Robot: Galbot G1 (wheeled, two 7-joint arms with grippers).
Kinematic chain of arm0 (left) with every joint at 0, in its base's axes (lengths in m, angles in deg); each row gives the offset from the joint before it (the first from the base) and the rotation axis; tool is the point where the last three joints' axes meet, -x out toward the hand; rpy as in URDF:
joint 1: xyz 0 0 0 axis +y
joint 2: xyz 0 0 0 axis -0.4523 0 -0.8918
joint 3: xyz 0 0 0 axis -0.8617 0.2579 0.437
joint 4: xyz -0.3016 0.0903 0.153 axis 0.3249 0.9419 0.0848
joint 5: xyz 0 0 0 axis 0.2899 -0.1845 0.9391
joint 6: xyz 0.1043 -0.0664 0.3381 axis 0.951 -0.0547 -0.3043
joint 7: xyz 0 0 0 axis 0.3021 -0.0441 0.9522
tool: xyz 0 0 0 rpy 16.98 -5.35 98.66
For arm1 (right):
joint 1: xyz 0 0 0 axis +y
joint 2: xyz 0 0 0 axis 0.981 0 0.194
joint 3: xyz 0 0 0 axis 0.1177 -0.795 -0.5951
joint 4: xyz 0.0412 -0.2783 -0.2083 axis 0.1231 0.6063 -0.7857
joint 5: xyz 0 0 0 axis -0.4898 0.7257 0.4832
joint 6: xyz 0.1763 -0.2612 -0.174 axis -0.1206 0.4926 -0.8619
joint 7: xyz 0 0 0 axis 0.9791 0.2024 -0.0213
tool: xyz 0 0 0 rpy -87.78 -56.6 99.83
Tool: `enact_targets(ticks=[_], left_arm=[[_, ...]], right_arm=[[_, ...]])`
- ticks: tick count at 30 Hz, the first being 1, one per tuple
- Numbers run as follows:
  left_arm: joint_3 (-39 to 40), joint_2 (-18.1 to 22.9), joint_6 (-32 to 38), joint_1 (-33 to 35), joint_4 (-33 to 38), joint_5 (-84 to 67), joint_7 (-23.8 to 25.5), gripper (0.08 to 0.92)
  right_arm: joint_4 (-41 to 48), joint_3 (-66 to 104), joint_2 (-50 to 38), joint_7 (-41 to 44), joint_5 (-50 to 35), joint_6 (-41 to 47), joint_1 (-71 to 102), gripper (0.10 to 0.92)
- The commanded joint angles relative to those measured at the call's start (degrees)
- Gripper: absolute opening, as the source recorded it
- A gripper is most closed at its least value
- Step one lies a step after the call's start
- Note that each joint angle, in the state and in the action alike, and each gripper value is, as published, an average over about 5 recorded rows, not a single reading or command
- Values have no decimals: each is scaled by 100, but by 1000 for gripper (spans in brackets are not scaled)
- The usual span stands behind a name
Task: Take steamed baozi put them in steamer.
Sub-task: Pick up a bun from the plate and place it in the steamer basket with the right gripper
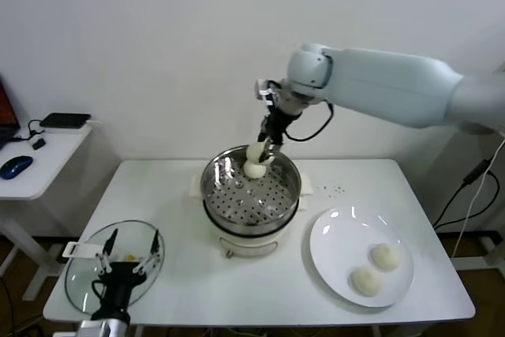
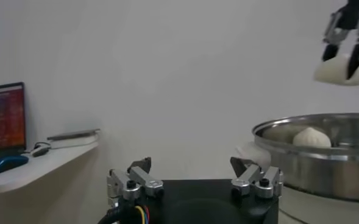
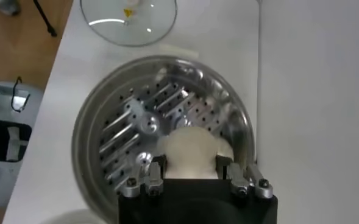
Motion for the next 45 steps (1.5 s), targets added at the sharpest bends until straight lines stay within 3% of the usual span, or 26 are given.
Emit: enact_targets(ticks=[1,16,32,45], left_arm=[[-52,-17,59,107,-14,-34,-2,823],[-40,-9,74,121,4,-46,1,823],[-34,-10,70,80,-37,-44,1,823],[-16,-4,58,68,-22,-40,-2,823]], right_arm=[[1045,276,1115,8,299,1,904,553],[1629,359,1495,68,772,-87,1469,560],[1675,394,1483,75,907,-135,1601,560],[958,256,747,246,591,-220,973,815]])
